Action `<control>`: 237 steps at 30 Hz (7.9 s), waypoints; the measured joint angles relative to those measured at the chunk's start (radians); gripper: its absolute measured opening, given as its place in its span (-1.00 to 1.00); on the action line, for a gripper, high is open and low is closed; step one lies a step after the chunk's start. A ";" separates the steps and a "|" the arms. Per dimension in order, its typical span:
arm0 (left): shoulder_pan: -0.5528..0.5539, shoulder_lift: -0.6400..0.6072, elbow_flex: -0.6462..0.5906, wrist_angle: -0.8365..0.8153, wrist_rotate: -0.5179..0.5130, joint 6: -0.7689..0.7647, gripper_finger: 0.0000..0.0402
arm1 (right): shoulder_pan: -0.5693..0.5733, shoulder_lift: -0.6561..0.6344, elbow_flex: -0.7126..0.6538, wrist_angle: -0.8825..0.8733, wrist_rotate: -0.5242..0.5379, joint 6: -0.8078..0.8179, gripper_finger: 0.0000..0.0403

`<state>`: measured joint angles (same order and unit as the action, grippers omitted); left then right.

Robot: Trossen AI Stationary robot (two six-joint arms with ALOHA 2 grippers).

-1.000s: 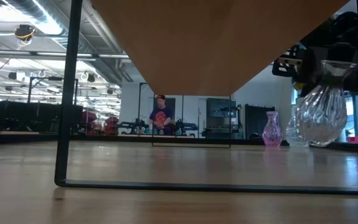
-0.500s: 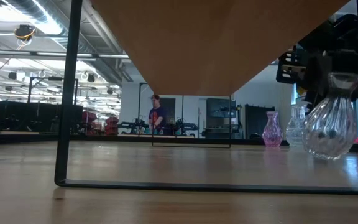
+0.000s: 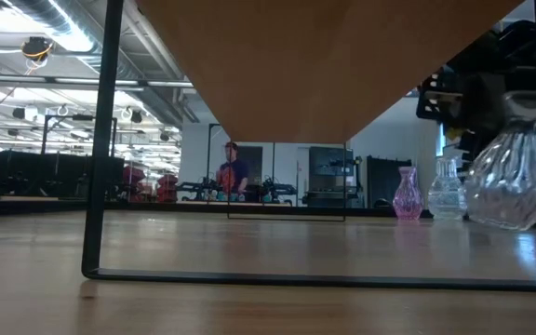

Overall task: Sort vases onto shelf
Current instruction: Put the transparent vase on the shelf aligned with the other transparent vases

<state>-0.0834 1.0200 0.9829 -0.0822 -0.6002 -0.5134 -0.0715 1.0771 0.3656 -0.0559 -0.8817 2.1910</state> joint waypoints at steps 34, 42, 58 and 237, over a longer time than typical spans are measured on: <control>0.000 0.000 0.000 0.000 0.000 0.000 0.37 | 0.000 0.005 0.003 -0.154 -0.028 -0.100 -0.44; 0.000 0.000 0.000 0.000 0.000 0.000 0.37 | 0.000 0.006 0.002 -0.121 -0.004 -0.075 -0.44; 0.000 0.000 0.000 0.000 0.000 0.000 0.37 | 0.000 0.003 0.032 -0.100 0.109 -0.015 0.28; 0.000 0.000 0.000 -0.050 0.089 -0.035 0.37 | -0.172 0.676 1.573 -1.477 0.545 -1.908 -0.97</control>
<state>-0.0837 1.0203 0.9833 -0.1322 -0.5110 -0.5480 -0.2432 1.7531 1.9385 -1.5332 -0.3367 0.2829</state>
